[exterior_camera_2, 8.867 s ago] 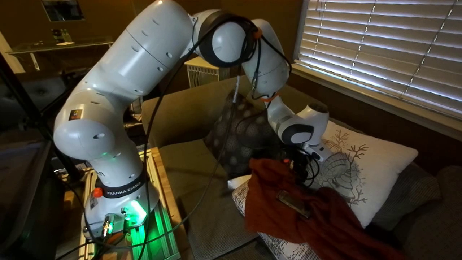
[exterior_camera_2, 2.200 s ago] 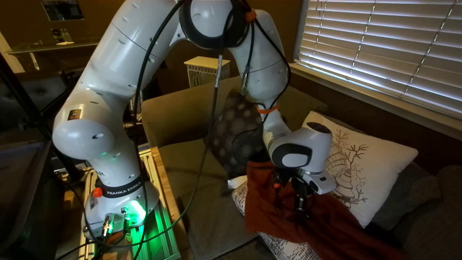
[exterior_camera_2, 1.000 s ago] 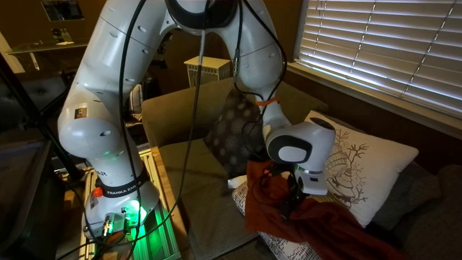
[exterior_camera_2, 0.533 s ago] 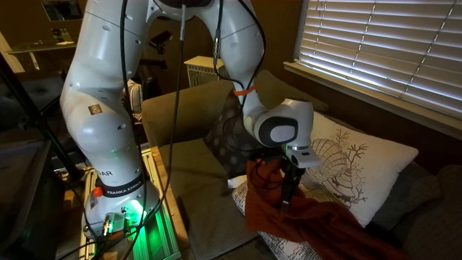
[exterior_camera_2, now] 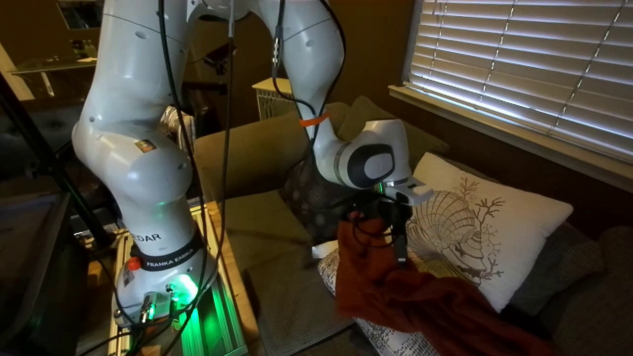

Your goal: Fold the towel from top to bottom.

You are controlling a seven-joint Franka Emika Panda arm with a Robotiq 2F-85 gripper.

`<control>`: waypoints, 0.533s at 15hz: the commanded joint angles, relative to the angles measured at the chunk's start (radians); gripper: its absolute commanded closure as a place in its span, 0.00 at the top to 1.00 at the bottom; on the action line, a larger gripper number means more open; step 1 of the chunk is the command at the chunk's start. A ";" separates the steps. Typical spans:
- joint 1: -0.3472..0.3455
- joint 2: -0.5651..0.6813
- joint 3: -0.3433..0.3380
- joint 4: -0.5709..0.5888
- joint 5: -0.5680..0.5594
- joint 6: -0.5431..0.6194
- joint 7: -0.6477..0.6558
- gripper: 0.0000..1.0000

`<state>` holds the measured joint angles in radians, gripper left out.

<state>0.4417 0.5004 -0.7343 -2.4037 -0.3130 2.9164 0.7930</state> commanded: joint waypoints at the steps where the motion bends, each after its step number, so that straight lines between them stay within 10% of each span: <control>1: 0.048 -0.099 -0.059 -0.077 -0.057 0.031 -0.099 1.00; 8: 0.063 -0.240 -0.083 -0.142 -0.070 0.015 -0.269 1.00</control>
<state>0.4942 0.3656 -0.8008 -2.4845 -0.3398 2.9302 0.5802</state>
